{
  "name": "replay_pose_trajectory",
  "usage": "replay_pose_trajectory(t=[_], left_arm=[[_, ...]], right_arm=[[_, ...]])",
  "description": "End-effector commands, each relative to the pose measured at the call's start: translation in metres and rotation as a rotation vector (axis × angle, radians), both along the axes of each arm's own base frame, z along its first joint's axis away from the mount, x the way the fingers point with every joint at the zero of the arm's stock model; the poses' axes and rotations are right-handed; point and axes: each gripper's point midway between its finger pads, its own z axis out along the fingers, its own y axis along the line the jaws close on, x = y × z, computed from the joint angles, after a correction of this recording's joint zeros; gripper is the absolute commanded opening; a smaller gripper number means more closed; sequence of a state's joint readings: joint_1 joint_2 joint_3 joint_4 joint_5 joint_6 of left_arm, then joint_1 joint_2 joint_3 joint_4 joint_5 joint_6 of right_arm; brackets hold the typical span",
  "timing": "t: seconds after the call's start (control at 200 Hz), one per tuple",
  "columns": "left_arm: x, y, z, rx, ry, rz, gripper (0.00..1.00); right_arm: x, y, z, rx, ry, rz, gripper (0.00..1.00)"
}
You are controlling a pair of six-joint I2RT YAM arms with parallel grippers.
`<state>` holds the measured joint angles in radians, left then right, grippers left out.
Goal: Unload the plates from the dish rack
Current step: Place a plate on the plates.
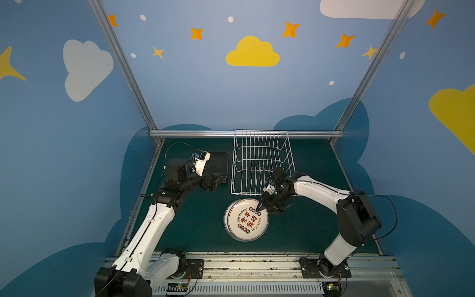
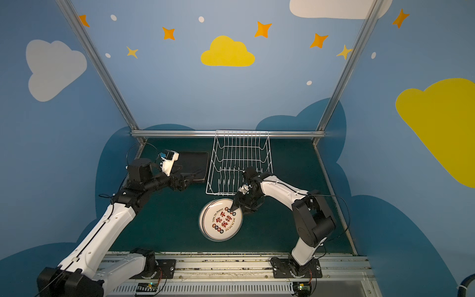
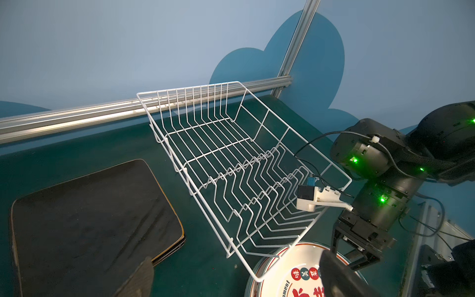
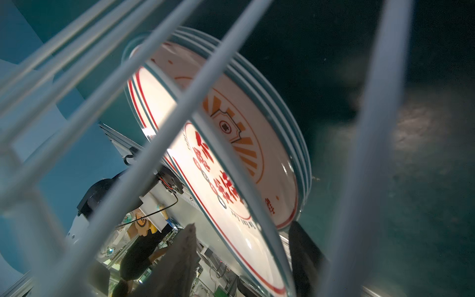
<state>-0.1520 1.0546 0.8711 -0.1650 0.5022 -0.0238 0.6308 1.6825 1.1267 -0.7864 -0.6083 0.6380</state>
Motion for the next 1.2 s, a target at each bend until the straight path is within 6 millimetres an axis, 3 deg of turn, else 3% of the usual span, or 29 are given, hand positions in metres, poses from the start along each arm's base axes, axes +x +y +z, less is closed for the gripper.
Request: replay_pose_trajectory(t=[0.0, 0.461, 0.606, 0.806, 0.991, 1.081, 1.196], left_arm=[[0.002, -0.001, 0.009, -0.021, -0.019, -0.007, 1.0], [0.009, 0.0, 0.007, -0.023, -0.004, 0.006, 1.0], [0.012, 0.001, 0.01, -0.024, -0.003, 0.015, 1.0], [0.02, 0.012, 0.028, -0.013, -0.06, 0.094, 1.0], [0.028, 0.043, 0.054, 0.039, -0.205, 0.279, 1.0], [0.03, 0.064, 0.056, 0.08, -0.246, 0.398, 1.0], [0.027, 0.086, 0.037, 0.158, -0.227, 0.504, 1.0]], right_arm=[[-0.005, -0.001, 0.007, -0.017, 0.005, 0.02, 0.63], [0.005, -0.002, 0.018, -0.049, -0.059, 0.035, 0.75], [0.011, -0.002, 0.033, -0.025, -0.136, 0.054, 0.8], [0.03, -0.01, 0.071, -0.005, -0.39, 0.085, 0.81], [0.058, -0.027, 0.113, -0.038, -0.703, 0.127, 0.83], [0.081, -0.041, 0.137, -0.08, -0.933, 0.14, 0.84], [0.108, -0.068, 0.173, -0.144, -1.204, 0.053, 0.86]])
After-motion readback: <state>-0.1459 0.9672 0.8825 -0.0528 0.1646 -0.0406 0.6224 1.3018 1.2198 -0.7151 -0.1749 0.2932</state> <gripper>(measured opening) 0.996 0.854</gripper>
